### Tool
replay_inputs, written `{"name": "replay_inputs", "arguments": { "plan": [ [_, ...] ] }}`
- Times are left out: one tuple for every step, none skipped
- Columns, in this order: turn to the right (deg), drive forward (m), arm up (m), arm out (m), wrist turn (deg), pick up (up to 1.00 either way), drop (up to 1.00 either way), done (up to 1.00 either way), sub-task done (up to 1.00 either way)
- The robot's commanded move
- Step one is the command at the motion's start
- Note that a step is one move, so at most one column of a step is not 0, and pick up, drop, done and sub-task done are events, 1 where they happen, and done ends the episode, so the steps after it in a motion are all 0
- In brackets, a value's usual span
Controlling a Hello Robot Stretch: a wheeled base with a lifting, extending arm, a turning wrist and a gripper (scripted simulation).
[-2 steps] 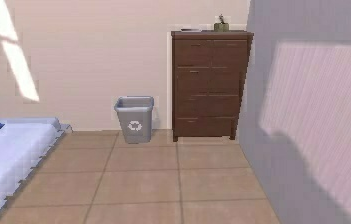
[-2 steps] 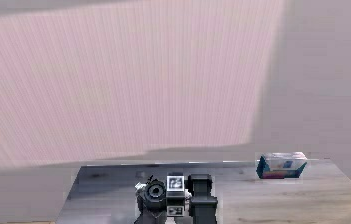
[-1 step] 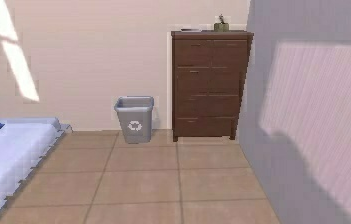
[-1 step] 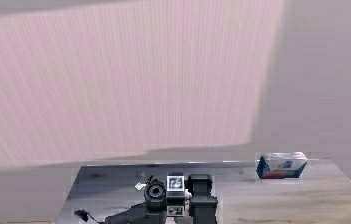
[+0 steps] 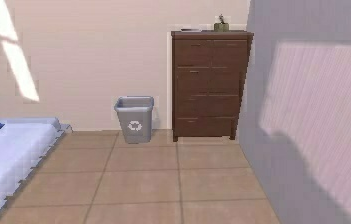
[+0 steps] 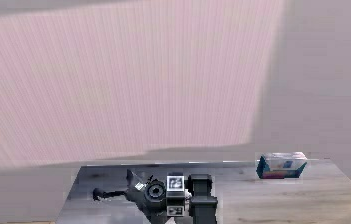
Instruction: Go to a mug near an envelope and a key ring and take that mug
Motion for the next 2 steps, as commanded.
{"name": "replay_inputs", "arguments": {
  "plan": [
    [0.0, 0.00, 0.00, 0.00, 45.0, 0.00, 0.00, 0.00, 0.00],
    [0.0, 0.00, 0.00, 0.00, 12.0, 0.00, 0.00, 0.00, 0.00]
  ]
}}
